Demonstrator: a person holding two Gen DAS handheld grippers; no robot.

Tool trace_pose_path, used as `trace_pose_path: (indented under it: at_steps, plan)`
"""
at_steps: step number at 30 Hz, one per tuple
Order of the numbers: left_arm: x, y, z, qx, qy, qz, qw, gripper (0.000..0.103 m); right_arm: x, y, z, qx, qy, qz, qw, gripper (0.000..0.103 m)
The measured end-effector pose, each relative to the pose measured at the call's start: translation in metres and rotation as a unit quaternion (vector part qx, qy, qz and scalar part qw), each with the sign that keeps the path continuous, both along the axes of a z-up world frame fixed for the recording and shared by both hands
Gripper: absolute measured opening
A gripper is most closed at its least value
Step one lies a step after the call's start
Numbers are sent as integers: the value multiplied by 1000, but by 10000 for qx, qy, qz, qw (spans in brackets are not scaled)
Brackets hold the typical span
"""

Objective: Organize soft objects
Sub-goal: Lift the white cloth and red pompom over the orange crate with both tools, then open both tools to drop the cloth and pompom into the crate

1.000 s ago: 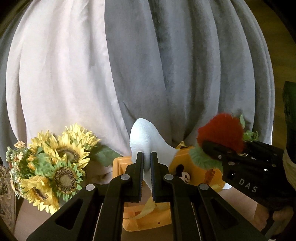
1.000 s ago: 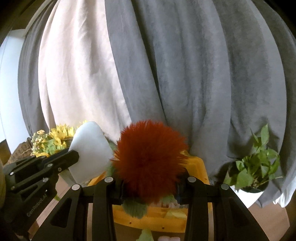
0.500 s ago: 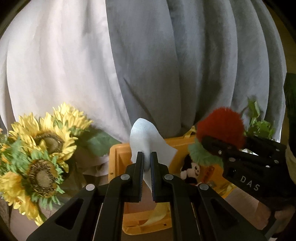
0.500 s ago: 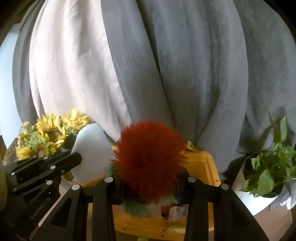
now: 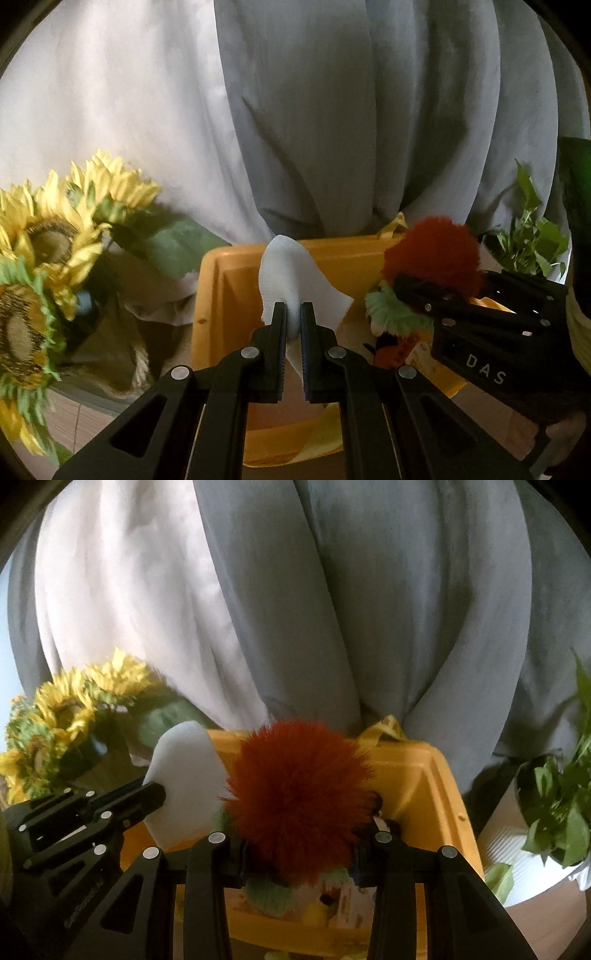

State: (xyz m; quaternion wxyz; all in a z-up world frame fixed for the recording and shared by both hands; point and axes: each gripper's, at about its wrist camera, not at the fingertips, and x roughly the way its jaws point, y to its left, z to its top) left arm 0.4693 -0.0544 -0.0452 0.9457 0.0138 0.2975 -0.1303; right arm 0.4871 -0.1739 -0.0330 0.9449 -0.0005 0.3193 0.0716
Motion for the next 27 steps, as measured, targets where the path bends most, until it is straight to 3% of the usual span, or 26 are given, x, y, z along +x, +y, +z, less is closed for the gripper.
trace_pose_path:
  at_steps: [7, 11, 17, 27]
  plan:
    - [5, -4, -9, 79, 121, -35, 9999, 10, 7, -4, -13, -25, 307, -70, 9995, 41]
    - [5, -5, -10, 94, 142, -30, 9999, 21, 8, -8, -15, 40, 401, -113, 9991, 55]
    - [-2, -6, -4, 147, 27, 13, 9999, 29, 4, -13, -10, -18, 292, -279, 9992, 63]
    - [-39, -3, 24, 40, -291, 21, 9996, 33, -32, -23, 17, -1, -94, -519, 9986, 63]
